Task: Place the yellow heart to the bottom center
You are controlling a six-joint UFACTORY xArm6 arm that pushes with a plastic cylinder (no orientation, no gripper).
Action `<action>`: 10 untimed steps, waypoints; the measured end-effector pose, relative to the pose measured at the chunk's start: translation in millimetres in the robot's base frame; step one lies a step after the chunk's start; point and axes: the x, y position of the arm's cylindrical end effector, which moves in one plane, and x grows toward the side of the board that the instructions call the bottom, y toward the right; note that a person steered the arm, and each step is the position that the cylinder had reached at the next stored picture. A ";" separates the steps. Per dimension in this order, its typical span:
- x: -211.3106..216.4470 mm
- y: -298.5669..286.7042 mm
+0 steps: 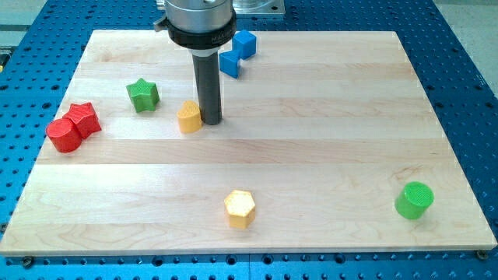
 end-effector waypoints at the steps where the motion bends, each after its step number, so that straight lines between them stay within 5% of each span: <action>1: 20.7 -17.8; 3: -26.0 -64.3; 4: 53.5 -75.3; 5: 69.5 -51.4; 6: 34.6 -114.3; 8: 13.2 -28.5; 10: 105.2 -0.6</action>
